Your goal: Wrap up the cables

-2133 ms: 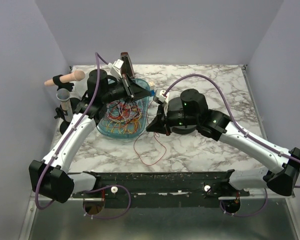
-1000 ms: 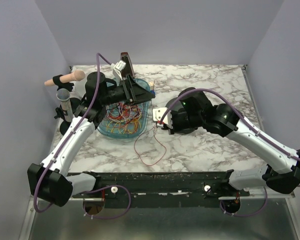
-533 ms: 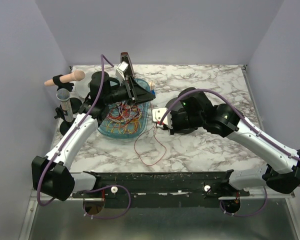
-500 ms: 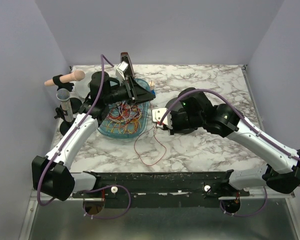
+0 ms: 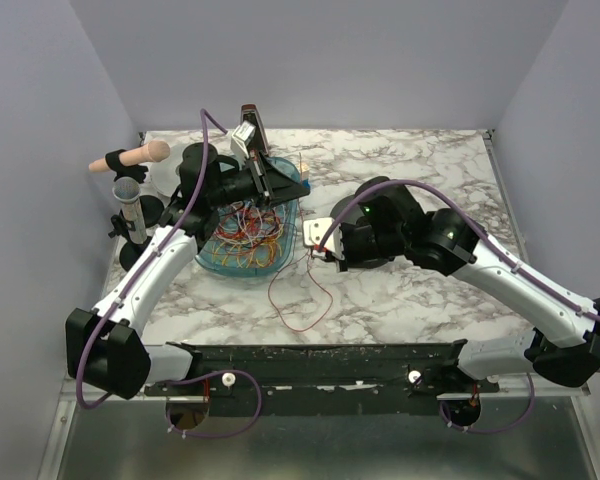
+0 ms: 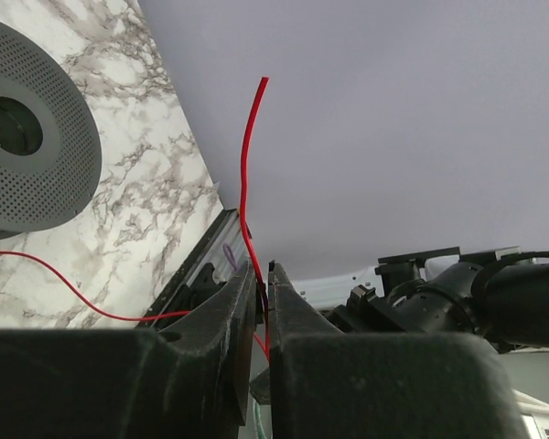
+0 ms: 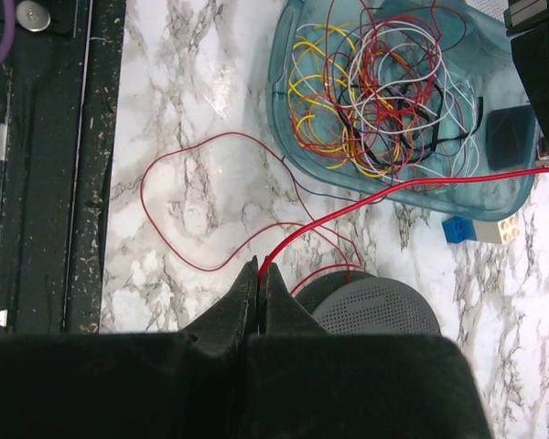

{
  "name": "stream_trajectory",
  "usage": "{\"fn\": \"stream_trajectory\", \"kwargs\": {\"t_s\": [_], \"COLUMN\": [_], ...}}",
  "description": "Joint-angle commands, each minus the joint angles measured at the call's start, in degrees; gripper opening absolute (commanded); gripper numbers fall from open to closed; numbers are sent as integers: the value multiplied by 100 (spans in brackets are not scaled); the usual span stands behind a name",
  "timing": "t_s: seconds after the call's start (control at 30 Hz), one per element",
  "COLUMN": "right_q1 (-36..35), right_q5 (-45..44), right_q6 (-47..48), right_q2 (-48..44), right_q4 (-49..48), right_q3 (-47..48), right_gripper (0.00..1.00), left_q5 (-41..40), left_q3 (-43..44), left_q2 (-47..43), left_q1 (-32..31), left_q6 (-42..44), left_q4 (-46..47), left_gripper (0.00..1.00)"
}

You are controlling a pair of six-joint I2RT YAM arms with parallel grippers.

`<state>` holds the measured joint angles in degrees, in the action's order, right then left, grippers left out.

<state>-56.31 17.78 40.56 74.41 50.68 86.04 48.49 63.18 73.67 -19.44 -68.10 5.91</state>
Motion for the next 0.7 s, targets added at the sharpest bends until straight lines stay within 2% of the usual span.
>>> {"fn": "stream_trajectory", "kwargs": {"t_s": [0.0,0.03,0.13,0.23,0.37,0.57,0.63,0.67], "right_q1": [-38,-38,-38,-38,-38,-46,-38,-38], "right_q5": [-3,23,41,24,6,32,41,59], "right_q6": [-91,-100,-144,-162,-206,-206,-215,-223], "right_q2": [-49,-58,-137,-155,-199,-199,-217,-243], "right_q4": [109,101,83,74,4,56,48,48], "right_q3": [-113,-131,-219,-254,-237,-307,-342,-360], "right_gripper": [1,1,1,1,1,1,1,1], "left_q5": [-59,-59,-59,-76,-50,-147,-173,-164], "left_q3": [71,124,247,309,309,344,371,362], "left_q2": [60,77,121,174,183,165,183,183], "left_q1": [81,98,151,169,169,256,292,301], "left_q6": [59,94,165,165,147,402,455,464], "left_q4": [-11,-11,-46,-20,-55,-275,-345,-345], "left_gripper": [18,18,28,29,23,23,19,11]}}
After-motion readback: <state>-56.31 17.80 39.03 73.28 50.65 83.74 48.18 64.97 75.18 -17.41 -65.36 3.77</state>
